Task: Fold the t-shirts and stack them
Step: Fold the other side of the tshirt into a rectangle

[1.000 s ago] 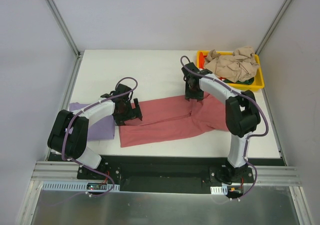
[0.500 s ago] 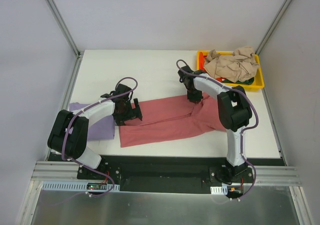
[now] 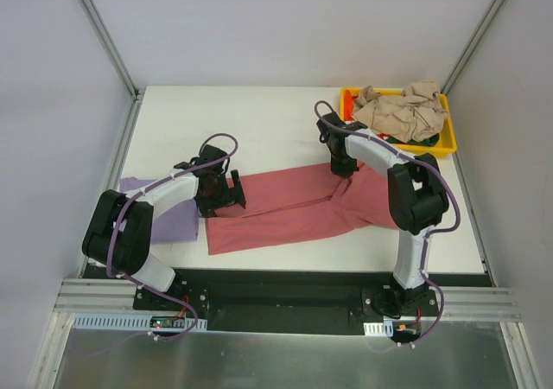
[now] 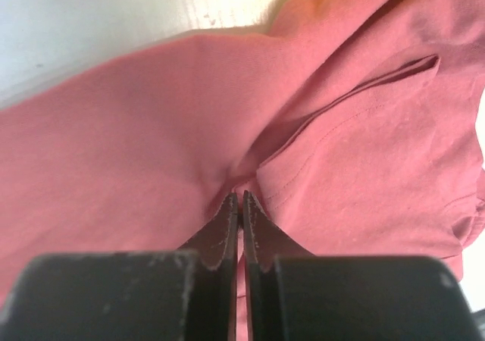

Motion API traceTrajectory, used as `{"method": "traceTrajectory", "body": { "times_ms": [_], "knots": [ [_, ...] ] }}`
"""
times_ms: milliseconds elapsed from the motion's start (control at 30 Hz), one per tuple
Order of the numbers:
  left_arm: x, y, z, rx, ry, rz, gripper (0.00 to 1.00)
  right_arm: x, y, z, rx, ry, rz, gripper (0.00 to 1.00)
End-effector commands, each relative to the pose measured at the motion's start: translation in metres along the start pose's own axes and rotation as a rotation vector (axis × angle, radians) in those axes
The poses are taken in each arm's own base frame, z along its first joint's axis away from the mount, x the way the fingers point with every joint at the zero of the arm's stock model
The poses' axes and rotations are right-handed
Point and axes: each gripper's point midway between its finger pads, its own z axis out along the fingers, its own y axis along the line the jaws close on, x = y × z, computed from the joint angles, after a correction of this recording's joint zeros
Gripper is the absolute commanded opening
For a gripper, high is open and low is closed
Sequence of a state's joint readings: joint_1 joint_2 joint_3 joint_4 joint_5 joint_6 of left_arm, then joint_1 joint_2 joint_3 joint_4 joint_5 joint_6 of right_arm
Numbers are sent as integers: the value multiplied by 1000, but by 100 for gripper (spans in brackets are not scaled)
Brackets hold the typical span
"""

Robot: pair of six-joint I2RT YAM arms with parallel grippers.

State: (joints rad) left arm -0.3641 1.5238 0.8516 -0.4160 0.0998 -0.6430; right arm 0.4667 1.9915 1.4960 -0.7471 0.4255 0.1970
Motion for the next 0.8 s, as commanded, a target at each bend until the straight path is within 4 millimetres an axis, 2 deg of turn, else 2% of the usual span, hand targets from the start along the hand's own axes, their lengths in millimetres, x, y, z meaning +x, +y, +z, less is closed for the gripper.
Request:
{"method": "traceTrajectory", "body": {
  "times_ms": [0, 267, 500, 600, 700, 767],
  "knots": [
    [3, 13, -1, -36, 5, -11, 99, -19, 10, -33, -114, -104, 29, 0],
    [3, 12, -1, -32, 5, -11, 99, -17, 35, -29, -182, -82, -11, 1],
    [3, 12, -2, -31, 4, -9, 99, -20, 66, -27, -263, -87, -36, 4],
    [3, 12, -2, -30, 5, -9, 99, -19, 69, -24, -252, -68, -47, 6],
    [3, 11, -2, -26, 4, -9, 99, -17, 72, -22, -260, -52, -74, 15],
    [3, 11, -2, -27, 5, -9, 99, -17, 73, -24, -273, -54, -88, 32]
  ]
}}
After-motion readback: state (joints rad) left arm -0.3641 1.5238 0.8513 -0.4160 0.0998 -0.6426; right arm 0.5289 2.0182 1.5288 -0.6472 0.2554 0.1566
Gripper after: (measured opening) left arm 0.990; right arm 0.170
